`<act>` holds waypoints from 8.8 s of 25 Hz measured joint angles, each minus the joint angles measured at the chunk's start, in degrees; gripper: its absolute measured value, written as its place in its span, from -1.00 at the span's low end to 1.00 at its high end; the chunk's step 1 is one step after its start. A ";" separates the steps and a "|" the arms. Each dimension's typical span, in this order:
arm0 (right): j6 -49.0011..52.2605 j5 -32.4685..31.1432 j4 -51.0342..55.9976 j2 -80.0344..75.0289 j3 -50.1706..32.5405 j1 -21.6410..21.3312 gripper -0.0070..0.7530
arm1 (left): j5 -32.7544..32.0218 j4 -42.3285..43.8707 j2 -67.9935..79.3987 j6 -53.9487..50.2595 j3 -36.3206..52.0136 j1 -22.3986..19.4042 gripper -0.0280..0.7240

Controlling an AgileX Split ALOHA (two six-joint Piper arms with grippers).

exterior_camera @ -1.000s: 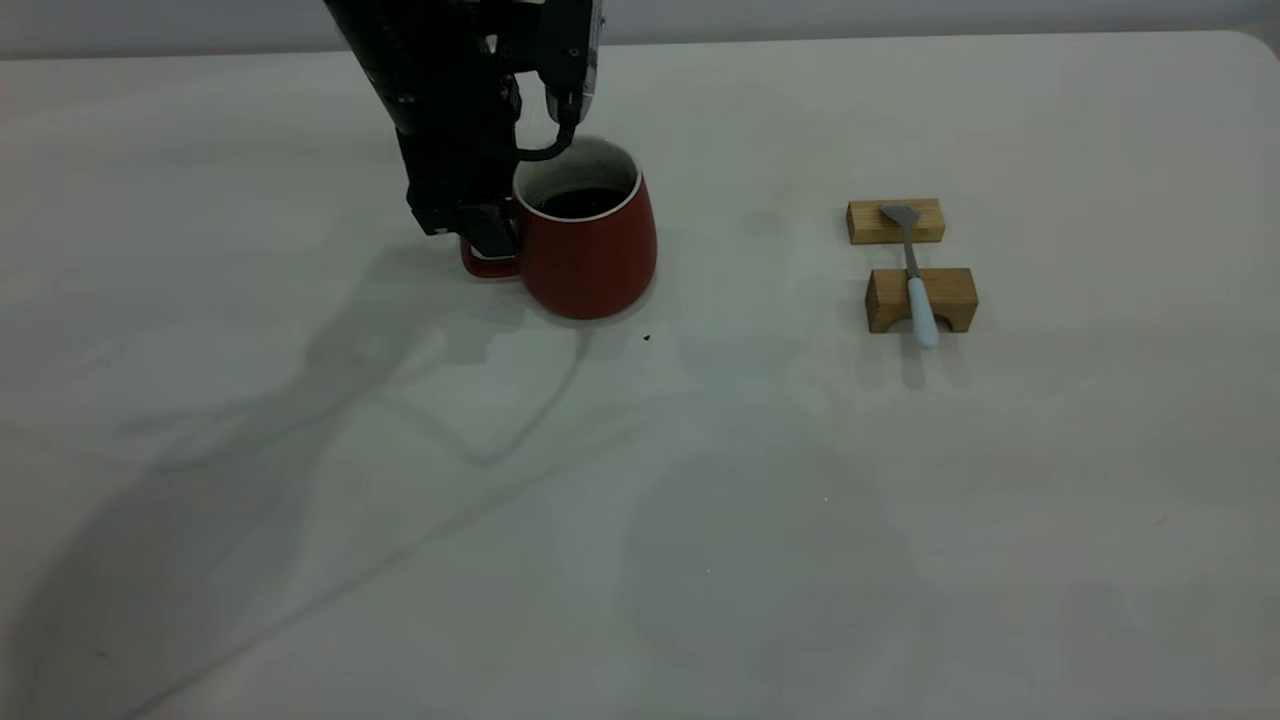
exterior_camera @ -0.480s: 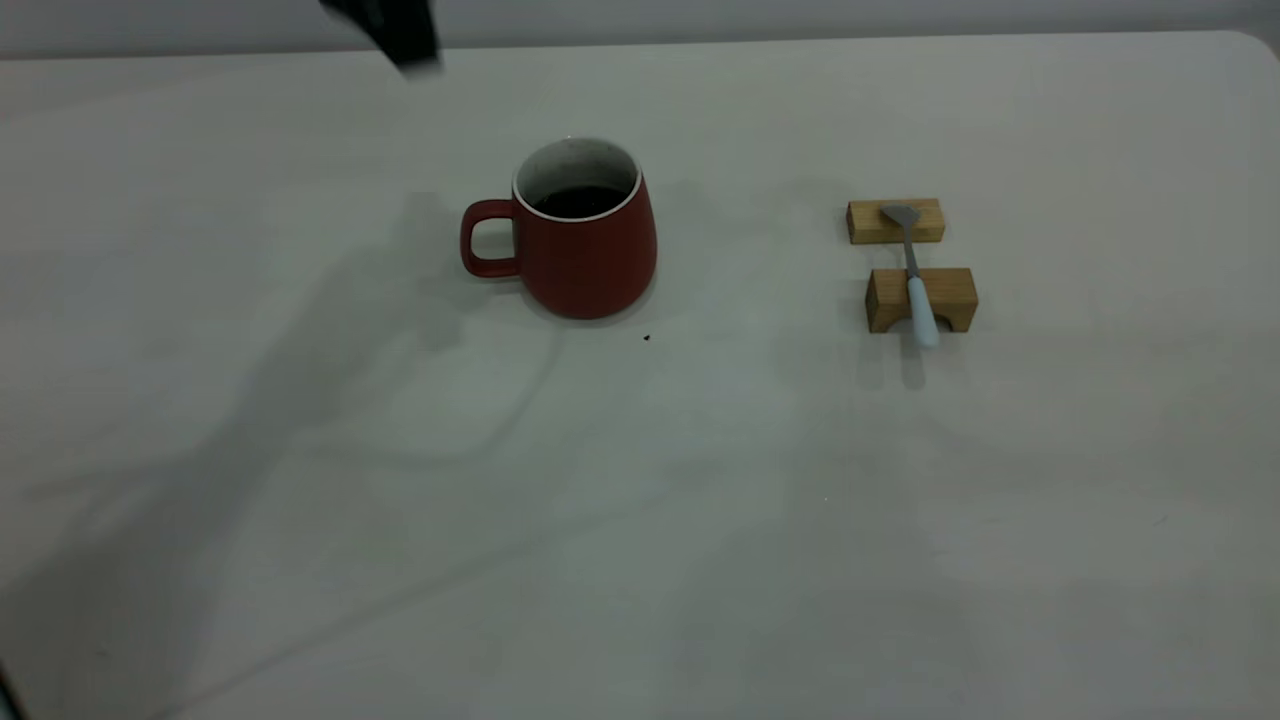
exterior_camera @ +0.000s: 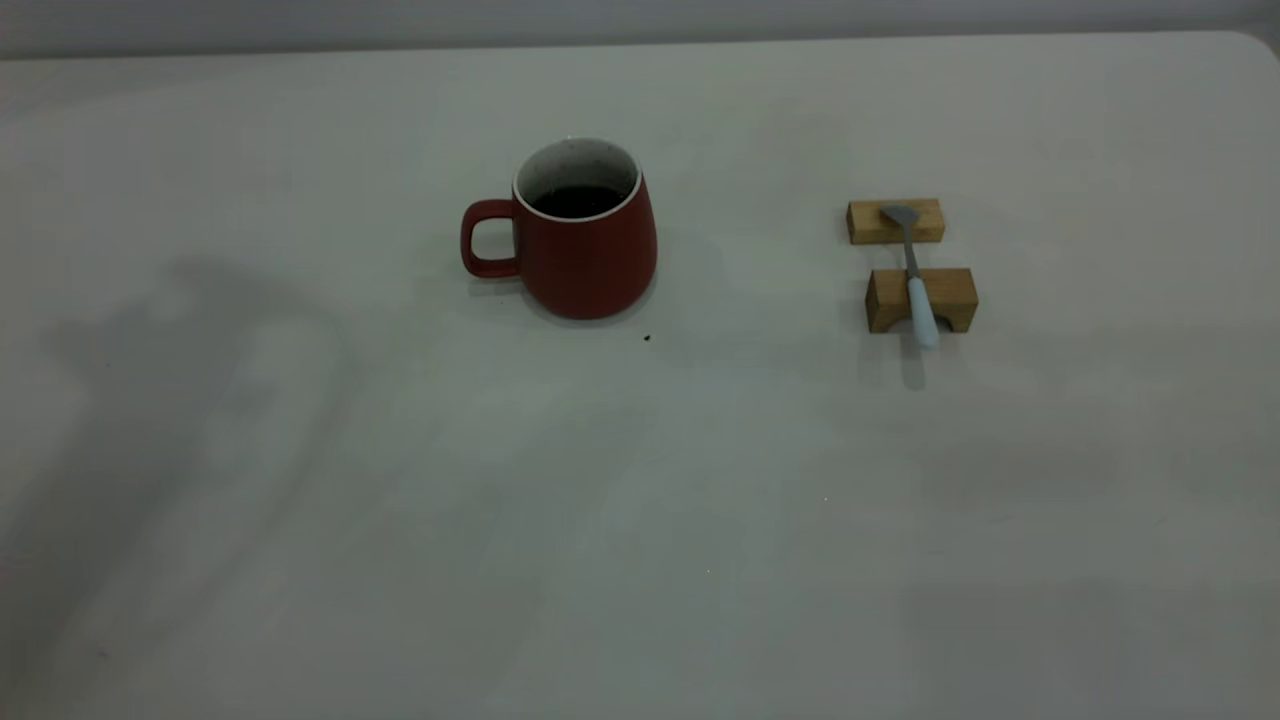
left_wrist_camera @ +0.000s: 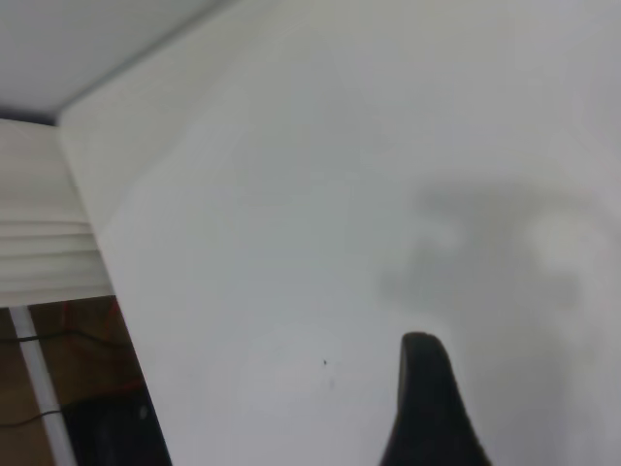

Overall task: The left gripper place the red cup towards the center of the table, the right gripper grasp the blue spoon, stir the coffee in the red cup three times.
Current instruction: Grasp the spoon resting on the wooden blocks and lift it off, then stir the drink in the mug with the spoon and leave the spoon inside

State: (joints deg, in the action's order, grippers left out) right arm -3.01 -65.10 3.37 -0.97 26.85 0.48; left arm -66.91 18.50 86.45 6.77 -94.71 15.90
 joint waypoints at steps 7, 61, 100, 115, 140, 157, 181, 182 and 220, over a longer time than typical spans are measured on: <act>0.00 0.00 0.00 0.00 0.00 0.00 -0.36 | 0.00 -5.86 -20.05 -2.54 15.90 -0.58 0.56; -0.88 0.87 7.16 0.00 0.00 0.00 -0.36 | 0.48 -23.79 -87.52 -2.39 65.85 -16.43 0.56; -37.74 28.43 42.46 -88.28 16.02 1.80 0.55 | 0.53 -23.79 -87.52 -2.49 65.85 -16.43 0.56; -14.63 29.27 25.29 -122.45 41.84 12.95 0.55 | 0.59 -23.79 -87.52 -2.49 65.85 -16.43 0.56; 2.24 31.53 14.52 -136.13 52.13 15.67 0.55 | 0.59 -23.79 -87.52 -2.56 65.85 -16.43 0.56; 2.24 33.17 14.52 -137.66 52.13 15.67 -0.41 | 0.59 -23.79 -87.52 -2.56 65.85 -16.43 0.56; -11.01 13.54 51.57 -124.71 55.02 19.69 -0.65 | 0.59 -23.79 -87.52 -2.56 65.85 -16.43 0.56; -12.70 11.94 56.44 -125.25 55.18 19.69 -0.65 | 0.59 -23.79 -87.52 -2.56 65.85 -16.43 0.56; 36.97 -1.09 97.09 -136.93 64.27 20.73 -0.65 | 0.59 -23.79 -87.52 -2.56 65.85 -16.43 0.56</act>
State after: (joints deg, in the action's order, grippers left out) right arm 33.96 -66.19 100.46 -137.91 91.11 21.21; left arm -66.32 -5.29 -1.06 4.21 -28.86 -0.53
